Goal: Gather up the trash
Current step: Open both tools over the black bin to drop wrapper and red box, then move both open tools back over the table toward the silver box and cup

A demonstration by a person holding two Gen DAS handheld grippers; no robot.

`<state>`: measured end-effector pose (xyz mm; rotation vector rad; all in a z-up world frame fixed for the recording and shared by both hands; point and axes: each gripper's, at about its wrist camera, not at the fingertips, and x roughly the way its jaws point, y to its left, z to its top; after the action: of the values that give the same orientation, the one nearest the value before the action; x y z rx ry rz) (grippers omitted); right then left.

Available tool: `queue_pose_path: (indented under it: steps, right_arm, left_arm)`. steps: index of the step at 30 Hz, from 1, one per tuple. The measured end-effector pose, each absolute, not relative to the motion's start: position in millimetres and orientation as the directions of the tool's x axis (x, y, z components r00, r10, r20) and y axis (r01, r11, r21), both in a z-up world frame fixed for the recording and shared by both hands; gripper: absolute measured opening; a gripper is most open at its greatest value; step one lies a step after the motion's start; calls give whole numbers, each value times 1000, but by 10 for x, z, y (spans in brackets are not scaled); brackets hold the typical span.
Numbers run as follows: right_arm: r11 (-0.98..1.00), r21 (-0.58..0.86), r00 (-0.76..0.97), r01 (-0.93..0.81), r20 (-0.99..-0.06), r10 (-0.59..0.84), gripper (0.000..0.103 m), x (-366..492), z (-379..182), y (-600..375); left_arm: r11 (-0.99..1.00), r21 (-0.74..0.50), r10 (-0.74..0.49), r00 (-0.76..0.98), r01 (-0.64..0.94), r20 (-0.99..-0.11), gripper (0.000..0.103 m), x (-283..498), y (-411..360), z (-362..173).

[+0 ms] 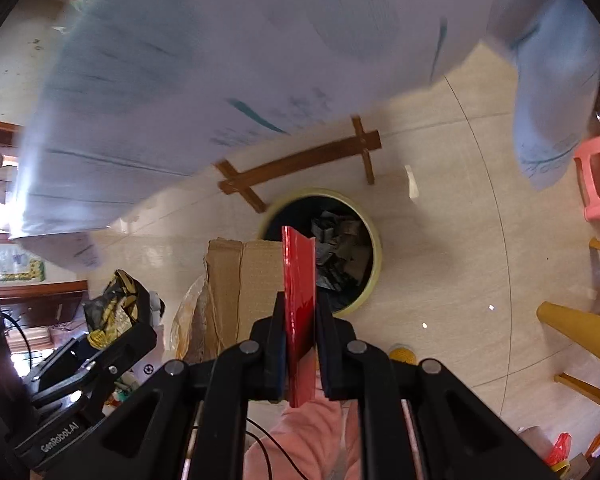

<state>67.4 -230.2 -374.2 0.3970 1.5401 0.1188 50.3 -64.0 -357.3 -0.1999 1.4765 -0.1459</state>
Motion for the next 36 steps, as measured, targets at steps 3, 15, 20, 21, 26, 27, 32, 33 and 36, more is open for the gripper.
queue_pose_path:
  steps: [3,15,20,21,26,27,32,33,36]
  right_arm:
    - [925,319,21,207,-946,322,18,705,-4120,-2320]
    - [893,377,-41,247,-916,398,46,813,-4898,-2153]
    - [905,367,-44,217,-922,384,46,787,-4734,-2142]
    - [908,363,-38,207,-925,378,46,792,-4702,-2137]
    - [928,335,-3,160,-940,340,46,775,-4315,-2138]
    - [928,335,-1,164,-941,339,46,763,-4220,-2144]
    - [921,368,45,128,-930,365,46,669,-3542,-2099]
    - [919,377,56,115,-926,373,46,647,-3384,-2084]
    - [911,403,81,83,-914,397,46,586,-2956,-2039]
  left_arm:
    - [977,-214,-213,74,-4,-974,57,588,-701,-3872]
    - [980,-199,-199,35,5,-979,66,787,-657,-4559]
    - [979,-203,-204,51,23,-978,78,753,-630,-4473]
    - [979,-200,-201,55,27,-978,78,744,-623,-4445]
    - [978,-208,-208,87,8,-974,78,692,-515,-4145]
    - [975,-221,-219,98,-9,-971,79,667,-475,-4025]
    - [963,-263,-251,154,-63,-956,79,547,-317,-3419]
    - [959,-275,-259,177,-70,-949,80,509,-289,-3221]
    - [955,-288,-266,232,-67,-936,86,406,-259,-2746]
